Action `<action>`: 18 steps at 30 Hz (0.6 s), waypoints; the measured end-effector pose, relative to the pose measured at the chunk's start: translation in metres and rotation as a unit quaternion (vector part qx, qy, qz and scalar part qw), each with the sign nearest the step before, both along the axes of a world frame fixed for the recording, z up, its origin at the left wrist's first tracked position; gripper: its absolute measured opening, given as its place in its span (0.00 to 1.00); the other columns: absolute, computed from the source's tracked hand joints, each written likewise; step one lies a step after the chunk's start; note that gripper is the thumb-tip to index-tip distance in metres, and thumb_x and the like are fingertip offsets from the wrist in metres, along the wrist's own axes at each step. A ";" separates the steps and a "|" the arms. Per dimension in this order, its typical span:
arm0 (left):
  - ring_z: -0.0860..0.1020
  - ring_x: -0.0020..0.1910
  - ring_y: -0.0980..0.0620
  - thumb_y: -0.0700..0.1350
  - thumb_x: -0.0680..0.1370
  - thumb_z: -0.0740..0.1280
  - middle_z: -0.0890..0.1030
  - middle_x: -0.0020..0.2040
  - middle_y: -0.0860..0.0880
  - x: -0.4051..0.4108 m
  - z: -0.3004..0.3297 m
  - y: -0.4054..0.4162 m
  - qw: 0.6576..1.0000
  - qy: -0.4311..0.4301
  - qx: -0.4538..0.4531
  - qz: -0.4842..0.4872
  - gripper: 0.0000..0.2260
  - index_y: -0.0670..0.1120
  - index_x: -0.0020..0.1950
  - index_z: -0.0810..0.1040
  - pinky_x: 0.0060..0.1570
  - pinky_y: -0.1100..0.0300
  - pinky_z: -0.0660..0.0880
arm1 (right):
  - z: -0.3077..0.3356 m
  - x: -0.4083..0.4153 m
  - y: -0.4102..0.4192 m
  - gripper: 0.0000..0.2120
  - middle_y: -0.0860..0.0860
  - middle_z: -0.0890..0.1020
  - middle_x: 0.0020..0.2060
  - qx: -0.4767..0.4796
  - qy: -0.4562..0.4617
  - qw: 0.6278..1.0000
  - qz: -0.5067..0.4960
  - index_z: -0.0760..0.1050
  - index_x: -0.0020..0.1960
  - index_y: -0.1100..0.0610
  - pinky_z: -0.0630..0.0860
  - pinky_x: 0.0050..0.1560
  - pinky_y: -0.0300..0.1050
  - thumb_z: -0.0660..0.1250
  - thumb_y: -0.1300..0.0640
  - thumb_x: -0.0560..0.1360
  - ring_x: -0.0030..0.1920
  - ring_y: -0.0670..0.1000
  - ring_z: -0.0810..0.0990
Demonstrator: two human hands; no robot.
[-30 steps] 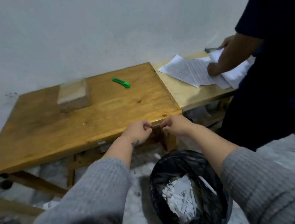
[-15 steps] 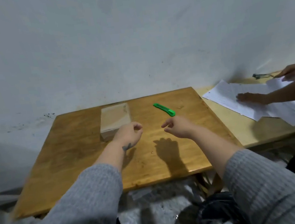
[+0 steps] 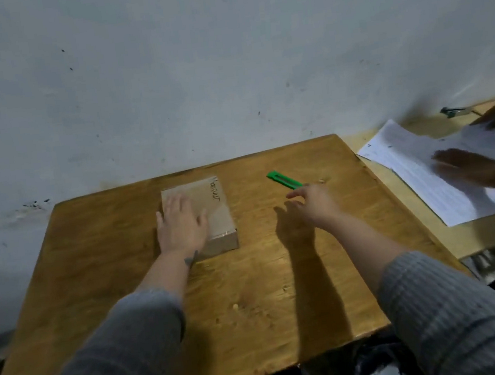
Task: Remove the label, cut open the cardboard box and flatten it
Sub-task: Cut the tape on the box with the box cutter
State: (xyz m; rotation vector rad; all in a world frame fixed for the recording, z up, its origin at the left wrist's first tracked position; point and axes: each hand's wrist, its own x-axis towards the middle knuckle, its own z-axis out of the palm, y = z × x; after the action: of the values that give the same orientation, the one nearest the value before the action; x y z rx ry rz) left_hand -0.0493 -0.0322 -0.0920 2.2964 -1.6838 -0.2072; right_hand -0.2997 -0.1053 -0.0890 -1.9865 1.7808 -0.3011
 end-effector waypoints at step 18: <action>0.63 0.74 0.44 0.55 0.79 0.53 0.65 0.74 0.41 0.008 -0.037 -0.007 0.998 -0.052 -0.030 -0.013 0.29 0.38 0.74 0.62 0.68 0.40 0.67 | -0.032 0.069 -0.101 0.19 0.60 0.74 0.60 0.026 -0.068 0.996 0.054 0.73 0.63 0.55 0.73 0.60 0.50 0.66 0.62 0.72 0.60 0.60 0.75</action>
State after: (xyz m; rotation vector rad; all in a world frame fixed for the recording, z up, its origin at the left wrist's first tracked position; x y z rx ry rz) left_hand -0.0409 -0.0391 -0.1295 2.2779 -1.7463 -0.0416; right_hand -0.2302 -0.2059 -0.1212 -1.9684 1.5757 -0.3415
